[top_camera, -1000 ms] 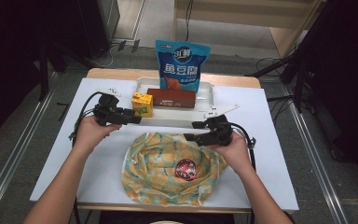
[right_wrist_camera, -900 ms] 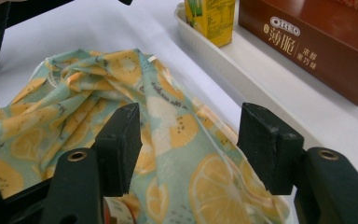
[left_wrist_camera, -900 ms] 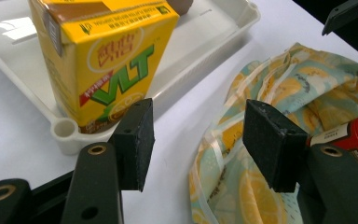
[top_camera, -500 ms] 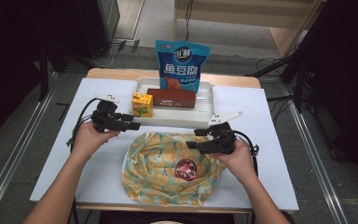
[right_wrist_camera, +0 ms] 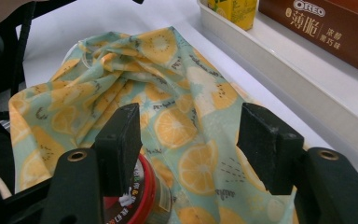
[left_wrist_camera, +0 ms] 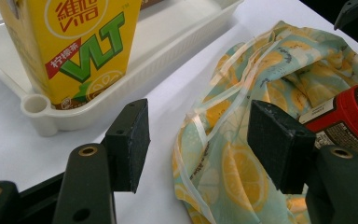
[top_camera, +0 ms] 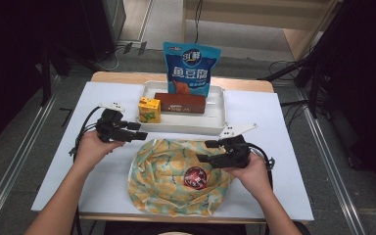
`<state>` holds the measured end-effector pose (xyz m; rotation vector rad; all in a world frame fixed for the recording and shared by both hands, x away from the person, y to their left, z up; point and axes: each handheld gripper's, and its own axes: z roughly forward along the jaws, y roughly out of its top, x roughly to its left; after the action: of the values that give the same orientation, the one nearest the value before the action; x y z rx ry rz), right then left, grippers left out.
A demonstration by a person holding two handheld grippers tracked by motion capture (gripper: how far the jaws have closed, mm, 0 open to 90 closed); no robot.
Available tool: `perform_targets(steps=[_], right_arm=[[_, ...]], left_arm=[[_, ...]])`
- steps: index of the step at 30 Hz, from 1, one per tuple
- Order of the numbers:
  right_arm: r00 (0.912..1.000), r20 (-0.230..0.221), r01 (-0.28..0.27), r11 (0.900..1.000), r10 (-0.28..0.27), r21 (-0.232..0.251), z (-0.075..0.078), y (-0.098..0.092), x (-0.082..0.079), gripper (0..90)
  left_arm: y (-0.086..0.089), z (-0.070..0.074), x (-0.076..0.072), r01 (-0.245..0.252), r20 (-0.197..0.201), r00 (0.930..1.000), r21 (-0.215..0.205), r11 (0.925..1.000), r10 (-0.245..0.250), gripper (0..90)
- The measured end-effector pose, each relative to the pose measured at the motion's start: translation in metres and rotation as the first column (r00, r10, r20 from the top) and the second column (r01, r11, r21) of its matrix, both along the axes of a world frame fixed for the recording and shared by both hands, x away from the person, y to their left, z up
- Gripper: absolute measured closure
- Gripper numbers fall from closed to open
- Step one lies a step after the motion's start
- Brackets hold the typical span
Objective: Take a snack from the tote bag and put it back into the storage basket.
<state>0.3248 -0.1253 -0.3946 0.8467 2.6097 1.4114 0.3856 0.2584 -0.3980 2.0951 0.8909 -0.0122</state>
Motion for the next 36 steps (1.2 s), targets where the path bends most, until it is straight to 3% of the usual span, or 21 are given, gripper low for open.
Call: perform_targets(steps=[18, 36], right_arm=[[0.9996, 0.017, -0.023, 1.000, 0.023, 0.004, 0.003, 0.000, -0.015, 40.7], [0.9979, 0.017, -0.062, 0.998, 0.062, -0.013, -0.010, 0.014, -0.031, 39.6]], left_arm=[[0.003, 0.000, -0.001, -0.010, 0.001, 1.0000, -0.001, 1.0000, 0.010, 39.3], [0.005, -0.001, -0.001, -0.010, 0.003, 0.9999, -0.009, 0.9999, 0.010, 39.2]])
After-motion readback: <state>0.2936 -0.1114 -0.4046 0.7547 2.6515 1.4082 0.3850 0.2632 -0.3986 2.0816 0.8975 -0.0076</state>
